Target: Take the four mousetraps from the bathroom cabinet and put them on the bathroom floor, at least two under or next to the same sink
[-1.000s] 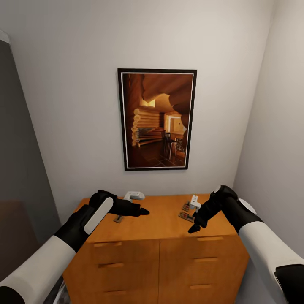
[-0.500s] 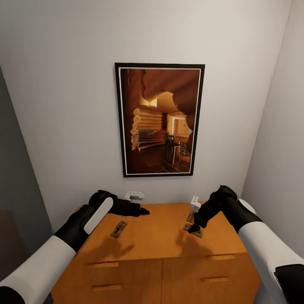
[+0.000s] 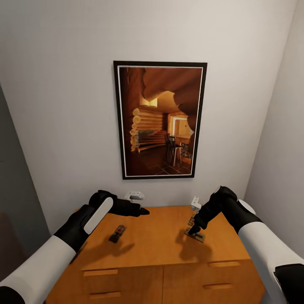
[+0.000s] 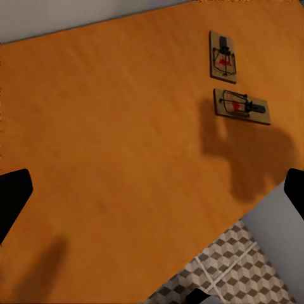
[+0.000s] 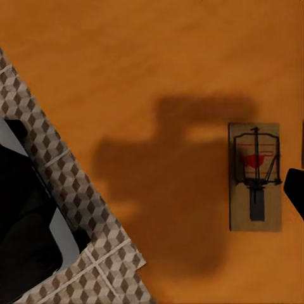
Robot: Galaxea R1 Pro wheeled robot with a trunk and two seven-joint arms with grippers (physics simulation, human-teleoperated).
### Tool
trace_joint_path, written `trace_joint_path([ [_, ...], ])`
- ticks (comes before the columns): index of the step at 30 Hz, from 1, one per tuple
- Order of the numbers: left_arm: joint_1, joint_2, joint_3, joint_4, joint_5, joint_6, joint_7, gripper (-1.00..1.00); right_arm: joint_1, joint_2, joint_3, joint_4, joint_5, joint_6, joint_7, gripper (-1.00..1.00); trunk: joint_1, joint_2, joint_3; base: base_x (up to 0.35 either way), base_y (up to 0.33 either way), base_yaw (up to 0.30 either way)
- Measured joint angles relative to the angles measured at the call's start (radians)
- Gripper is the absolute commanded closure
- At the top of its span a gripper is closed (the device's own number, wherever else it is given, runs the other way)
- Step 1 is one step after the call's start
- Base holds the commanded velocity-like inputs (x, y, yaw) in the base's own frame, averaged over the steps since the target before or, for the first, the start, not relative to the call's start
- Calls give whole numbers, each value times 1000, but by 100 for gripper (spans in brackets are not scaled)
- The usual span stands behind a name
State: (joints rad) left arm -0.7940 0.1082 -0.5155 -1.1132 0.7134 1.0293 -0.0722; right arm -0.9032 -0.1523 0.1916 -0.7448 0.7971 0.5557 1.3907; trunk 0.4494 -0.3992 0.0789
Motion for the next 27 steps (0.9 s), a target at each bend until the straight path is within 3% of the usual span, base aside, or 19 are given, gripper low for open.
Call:
trace_joint_path([
  [14, 0, -3, -1, 0, -1, 0, 0, -100, 0, 0, 3, 6, 0, 0, 2, -100, 0, 0, 0, 189, -15, 0],
  [27, 0, -4, -1, 0, 0, 0, -1, -100, 0, 0, 5, 7, 0, 0, 3, -100, 0, 0, 0, 48, -9, 0],
])
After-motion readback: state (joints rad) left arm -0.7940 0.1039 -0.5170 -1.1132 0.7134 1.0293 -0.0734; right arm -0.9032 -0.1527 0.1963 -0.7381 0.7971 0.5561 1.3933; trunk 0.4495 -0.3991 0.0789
